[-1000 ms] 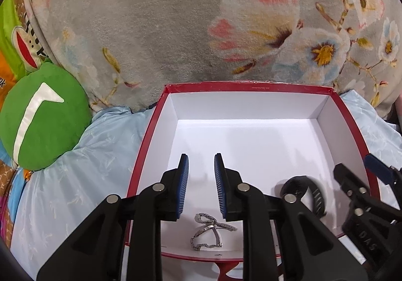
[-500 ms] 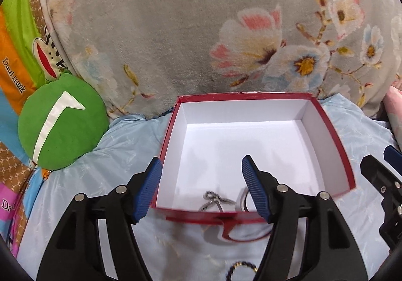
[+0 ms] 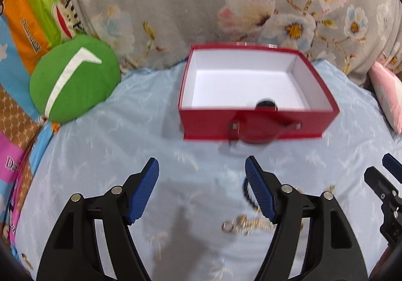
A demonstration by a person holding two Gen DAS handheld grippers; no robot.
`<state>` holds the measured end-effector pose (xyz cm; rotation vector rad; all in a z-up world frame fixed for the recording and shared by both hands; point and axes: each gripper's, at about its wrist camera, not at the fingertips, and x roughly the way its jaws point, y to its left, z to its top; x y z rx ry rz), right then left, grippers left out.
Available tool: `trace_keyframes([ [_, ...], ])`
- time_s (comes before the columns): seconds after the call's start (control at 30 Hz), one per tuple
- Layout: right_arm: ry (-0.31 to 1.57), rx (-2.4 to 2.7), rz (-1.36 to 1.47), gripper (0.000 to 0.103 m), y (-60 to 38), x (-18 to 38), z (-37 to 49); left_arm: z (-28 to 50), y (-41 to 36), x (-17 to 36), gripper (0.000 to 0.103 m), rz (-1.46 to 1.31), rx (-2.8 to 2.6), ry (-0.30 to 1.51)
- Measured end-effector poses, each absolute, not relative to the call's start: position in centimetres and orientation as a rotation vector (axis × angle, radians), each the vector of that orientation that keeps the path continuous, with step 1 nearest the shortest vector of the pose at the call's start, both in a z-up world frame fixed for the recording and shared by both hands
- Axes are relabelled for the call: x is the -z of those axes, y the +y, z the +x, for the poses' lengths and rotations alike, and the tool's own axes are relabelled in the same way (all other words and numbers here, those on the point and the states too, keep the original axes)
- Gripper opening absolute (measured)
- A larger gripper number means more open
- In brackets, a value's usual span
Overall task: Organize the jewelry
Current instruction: 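Grasp the pearl brooch with the left tool while the right tool grasps the gold chain bracelet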
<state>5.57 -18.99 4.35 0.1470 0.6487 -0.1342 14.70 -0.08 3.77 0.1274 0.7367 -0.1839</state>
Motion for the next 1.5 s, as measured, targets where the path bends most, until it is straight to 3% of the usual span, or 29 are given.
trace_keyframes([
  [0.13,0.709,0.12,0.166,0.06,-18.4,-1.8,4.5,13.0,1.2,-0.6,0.069,0.099,0.191,0.826],
  [0.27,0.754,0.107,0.205,0.048,-18.5,0.6,5.5,12.3,2.0,1.8,0.069,0.041,0.199,0.897],
  [0.57,0.859,0.106,0.235,0.042,-18.6,5.0,10.2,12.4,1.9,4.1,0.069,-0.022,0.224,0.964],
  [0.83,0.914,0.09,0.212,0.021,-17.8,6.7,11.9,12.6,2.5,4.5,0.069,-0.041,0.22,0.981],
  [0.97,0.918,0.09,0.174,0.004,-17.2,6.9,12.0,12.6,2.3,4.3,0.069,-0.048,0.238,0.985],
  [1.5,0.841,0.141,0.208,0.004,-19.7,3.7,7.5,13.1,-1.2,5.2,0.069,-0.04,0.34,0.998],
])
